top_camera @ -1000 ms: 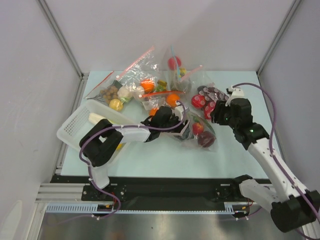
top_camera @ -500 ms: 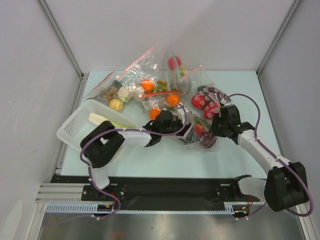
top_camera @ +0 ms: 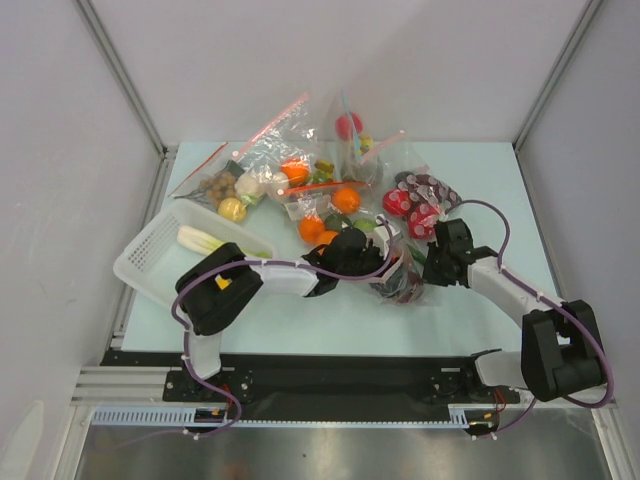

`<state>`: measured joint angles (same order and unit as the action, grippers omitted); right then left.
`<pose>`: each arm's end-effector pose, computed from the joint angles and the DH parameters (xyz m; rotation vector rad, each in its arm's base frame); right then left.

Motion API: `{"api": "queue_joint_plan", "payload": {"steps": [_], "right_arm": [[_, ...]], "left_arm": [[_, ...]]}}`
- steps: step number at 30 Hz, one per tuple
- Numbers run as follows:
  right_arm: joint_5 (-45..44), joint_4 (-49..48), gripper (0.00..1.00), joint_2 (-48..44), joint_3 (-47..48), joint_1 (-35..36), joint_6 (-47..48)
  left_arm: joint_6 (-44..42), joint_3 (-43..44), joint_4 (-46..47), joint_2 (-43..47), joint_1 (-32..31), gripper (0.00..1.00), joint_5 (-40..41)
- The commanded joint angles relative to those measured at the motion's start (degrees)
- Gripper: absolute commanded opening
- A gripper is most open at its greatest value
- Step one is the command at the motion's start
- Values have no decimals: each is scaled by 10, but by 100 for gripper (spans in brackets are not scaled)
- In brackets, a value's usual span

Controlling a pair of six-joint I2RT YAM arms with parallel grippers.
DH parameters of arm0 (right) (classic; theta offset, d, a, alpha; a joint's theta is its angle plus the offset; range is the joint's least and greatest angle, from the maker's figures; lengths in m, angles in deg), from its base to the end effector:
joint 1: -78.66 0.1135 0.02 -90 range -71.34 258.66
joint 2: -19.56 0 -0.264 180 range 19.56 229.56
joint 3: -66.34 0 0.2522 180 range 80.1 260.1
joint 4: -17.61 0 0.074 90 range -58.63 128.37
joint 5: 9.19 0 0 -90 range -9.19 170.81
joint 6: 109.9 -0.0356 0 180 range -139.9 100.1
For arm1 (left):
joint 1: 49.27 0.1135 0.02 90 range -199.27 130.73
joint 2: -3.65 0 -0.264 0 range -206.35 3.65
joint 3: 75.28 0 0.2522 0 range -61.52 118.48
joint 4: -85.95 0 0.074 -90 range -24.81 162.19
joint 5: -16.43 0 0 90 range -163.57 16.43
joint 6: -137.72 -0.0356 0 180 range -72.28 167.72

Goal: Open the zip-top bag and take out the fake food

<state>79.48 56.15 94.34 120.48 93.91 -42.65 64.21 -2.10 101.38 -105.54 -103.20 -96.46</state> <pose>0.2345 0.0631 0.1852 0.1796 2.6119 0.2062 0.2307 -0.3402 0.1770 0.9416 1.8719 -1.1720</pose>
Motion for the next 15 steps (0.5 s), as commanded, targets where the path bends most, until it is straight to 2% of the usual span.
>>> {"api": "queue_joint_plan", "payload": {"steps": [1, 9, 15], "right_arm": [[7, -14, 0, 1, -10, -2, -7], [37, -23, 0, -10, -17, -2, -10], [51, -24, 0, -23, -21, -2, -11]], "left_arm": [[-39, 34, -46, -4, -12, 84, 28], [-72, 67, -99, -37, -36, 87, 80], [-73, 83, -106, -64, -41, 89, 73]]}}
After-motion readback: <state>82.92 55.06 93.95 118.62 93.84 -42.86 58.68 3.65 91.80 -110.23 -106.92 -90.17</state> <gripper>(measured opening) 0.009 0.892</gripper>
